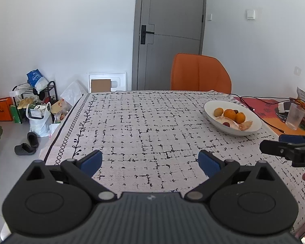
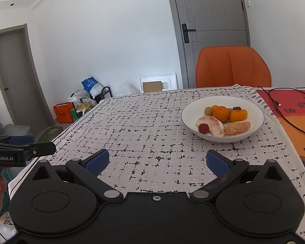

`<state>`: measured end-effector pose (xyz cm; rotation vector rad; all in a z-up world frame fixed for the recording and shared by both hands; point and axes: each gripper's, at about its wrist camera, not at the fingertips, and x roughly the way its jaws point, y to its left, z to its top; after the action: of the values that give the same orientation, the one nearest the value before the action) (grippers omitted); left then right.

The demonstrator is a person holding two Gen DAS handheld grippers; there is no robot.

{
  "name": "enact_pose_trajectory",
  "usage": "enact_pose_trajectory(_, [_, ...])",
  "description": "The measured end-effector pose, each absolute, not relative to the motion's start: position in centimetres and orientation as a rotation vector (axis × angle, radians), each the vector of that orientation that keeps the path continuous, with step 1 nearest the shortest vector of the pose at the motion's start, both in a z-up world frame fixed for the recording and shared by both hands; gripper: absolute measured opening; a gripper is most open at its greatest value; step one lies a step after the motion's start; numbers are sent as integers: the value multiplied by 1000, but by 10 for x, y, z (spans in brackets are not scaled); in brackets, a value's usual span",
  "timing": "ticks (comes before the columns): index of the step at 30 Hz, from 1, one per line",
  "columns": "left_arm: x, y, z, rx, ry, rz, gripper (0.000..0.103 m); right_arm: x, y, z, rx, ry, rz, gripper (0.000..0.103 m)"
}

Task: Organize fruits

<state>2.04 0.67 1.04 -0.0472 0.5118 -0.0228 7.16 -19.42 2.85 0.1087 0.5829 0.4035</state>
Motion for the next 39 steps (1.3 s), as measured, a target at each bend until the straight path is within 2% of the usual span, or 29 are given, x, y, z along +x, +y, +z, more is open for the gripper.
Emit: enact_pose_trajectory(39, [20, 14, 16, -71, 514, 16, 100, 70, -192, 33, 93, 584, 408, 103])
